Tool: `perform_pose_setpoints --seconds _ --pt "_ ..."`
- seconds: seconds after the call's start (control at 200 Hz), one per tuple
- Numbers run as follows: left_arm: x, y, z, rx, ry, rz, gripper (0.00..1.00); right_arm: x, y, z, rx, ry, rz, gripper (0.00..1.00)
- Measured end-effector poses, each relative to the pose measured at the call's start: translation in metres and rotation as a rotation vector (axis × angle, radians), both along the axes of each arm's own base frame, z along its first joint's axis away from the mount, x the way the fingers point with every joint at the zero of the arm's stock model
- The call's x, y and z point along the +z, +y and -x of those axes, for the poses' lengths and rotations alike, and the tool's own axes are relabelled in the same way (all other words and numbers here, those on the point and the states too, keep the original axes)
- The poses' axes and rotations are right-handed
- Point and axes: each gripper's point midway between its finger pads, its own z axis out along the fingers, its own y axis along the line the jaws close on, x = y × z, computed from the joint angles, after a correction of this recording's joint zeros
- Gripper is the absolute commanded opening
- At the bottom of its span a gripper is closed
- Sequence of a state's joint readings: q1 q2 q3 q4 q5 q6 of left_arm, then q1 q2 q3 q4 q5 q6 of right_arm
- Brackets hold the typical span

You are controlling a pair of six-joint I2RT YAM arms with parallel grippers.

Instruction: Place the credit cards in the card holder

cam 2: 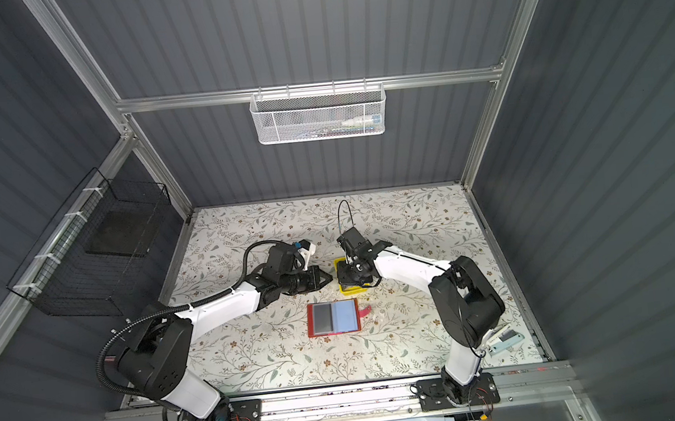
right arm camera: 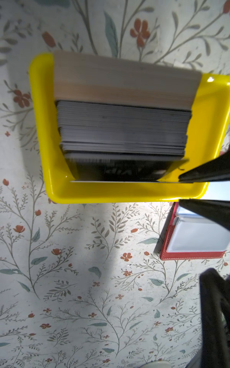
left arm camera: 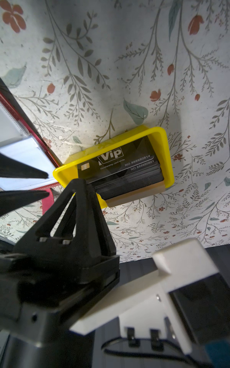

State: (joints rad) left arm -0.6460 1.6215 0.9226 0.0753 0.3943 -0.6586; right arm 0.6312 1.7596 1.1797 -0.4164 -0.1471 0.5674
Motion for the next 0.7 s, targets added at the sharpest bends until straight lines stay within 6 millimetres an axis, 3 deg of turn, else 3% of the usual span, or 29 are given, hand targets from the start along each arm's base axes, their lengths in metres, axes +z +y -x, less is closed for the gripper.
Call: perform_pose_setpoints --seconds 0.32,0.7 --pt "0.0 0.0 0.0 -0.003 0.001 0.002 0.14 -0.011 0.001 -0.004 0.013 0.013 0.03 0.15" --pt "-0.001 -0.001 0.001 -0.008 0.004 0.006 0.14 -0.003 0.003 -0.017 0.013 -0.024 0.051 0.12"
